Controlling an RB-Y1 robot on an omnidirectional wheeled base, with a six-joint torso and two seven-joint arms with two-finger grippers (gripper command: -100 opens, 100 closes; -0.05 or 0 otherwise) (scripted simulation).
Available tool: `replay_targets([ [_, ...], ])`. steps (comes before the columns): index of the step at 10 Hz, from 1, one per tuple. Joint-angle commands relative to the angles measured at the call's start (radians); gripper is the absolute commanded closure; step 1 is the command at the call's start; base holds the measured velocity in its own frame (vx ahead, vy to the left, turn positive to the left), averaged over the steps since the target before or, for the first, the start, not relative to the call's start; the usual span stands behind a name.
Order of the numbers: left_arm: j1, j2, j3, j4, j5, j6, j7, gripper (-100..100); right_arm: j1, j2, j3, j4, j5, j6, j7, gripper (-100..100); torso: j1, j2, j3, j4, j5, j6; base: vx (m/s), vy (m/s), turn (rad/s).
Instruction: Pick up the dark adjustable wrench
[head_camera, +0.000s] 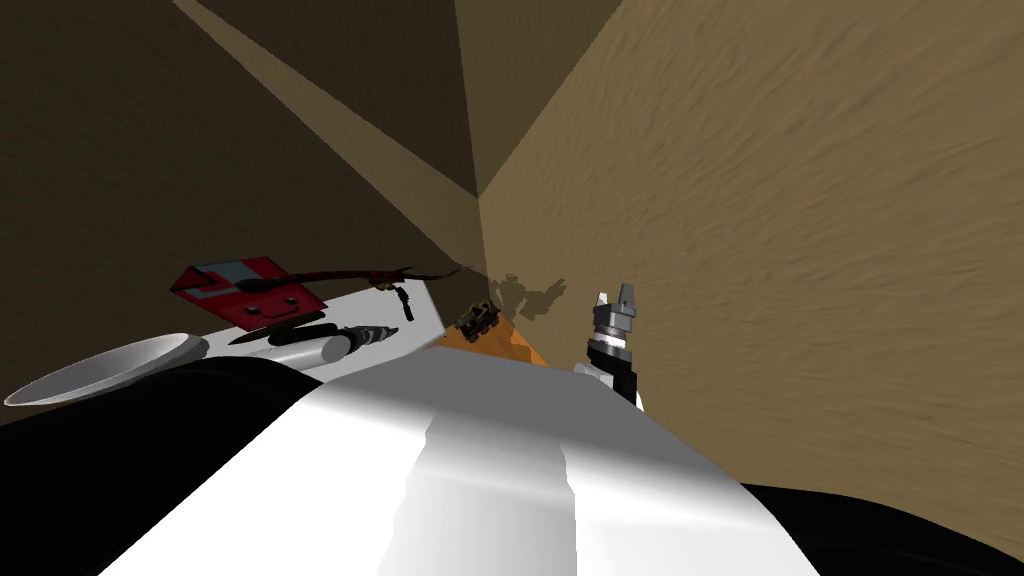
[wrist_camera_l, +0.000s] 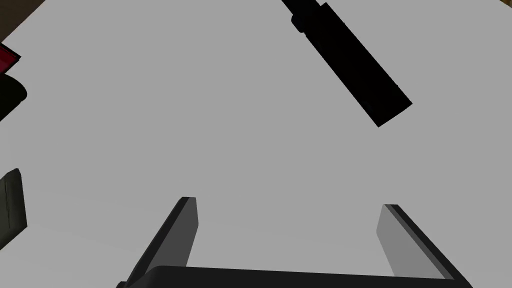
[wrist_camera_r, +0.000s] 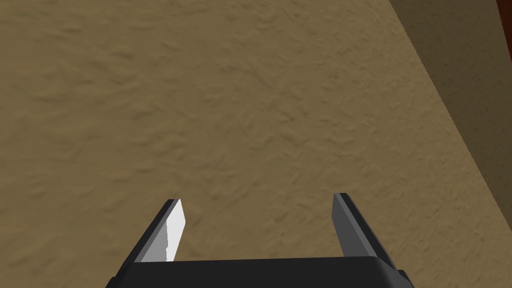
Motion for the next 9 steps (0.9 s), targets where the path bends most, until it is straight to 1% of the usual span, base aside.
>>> replay_targets([
  [1,0.004,0.006,0.029,0.01,0.026,0.05,0.05,-100,0.0,0.0,0.0,0.0,0.0,0.0,0.0,0,0.0,0.0,0.0,0.0,0.0,0.0,0.054,-0.021,-0.192],
  [2,0.004,0.006,0.029,0.01,0.026,0.078,0.06,-100,0.0,0.0,0.0,0.0,0.0,0.0,0.0,0,-0.001,-0.001,-0.001,0.0,0.0,0.001,0.051,-0.015,-0.129],
  [3,0.008,0.01,0.054,0.022,0.049,0.109,0.099,-100,0.0,0.0,0.0,0.0,0.0,0.0,0.0,0,0.0,-0.001,-0.001,0.0,0.0,0.0,0.081,-0.014,-0.202],
  [4,0.008,0.01,0.054,0.022,0.049,0.141,0.114,-100,0.0,0.0,0.0,0.0,0.0,0.0,0.0,0,0.0,-0.003,-0.002,0.0,0.0,0.001,0.071,0.0,-0.121],
  [5,0.008,0.01,0.054,0.022,0.049,0.146,0.114,-100,0.0,0.0,0.0,0.0,0.0,0.0,0.0,0,0.0,-0.003,-0.001,-0.001,0.0,0.0,0.027,0.006,0.012],
  [6,0.011,0.014,0.079,0.034,0.072,0.187,0.162,-100,0.0,0.0,0.0,0.0,0.0,0.0,0.0,0,0.001,0.0,0.0,0.0,0.0,0.0,0.046,-0.006,-0.203],
  [7,0.011,0.014,0.079,0.034,0.072,0.209,0.164,-100,0.0,0.0,0.0,0.0,0.0,0.0,0.0,0,0.0,-0.001,0.0,0.0,0.0,0.001,0.063,0.009,-0.11],
  [8,0.015,0.017,0.103,0.045,0.093,0.241,0.204,-100,0.0,0.0,0.0,0.0,0.0,0.0,0.0,0,0.001,-0.002,-0.001,0.0,0.0,0.0,0.093,0.02,-0.161],
  [9,0.015,0.017,0.103,0.045,0.093,0.266,0.212,-100,0.0,0.0,0.0,0.0,0.0,0.0,0.0,0,0.002,-0.003,-0.002,-0.001,0.0,0.001,0.083,0.016,-0.08],
])
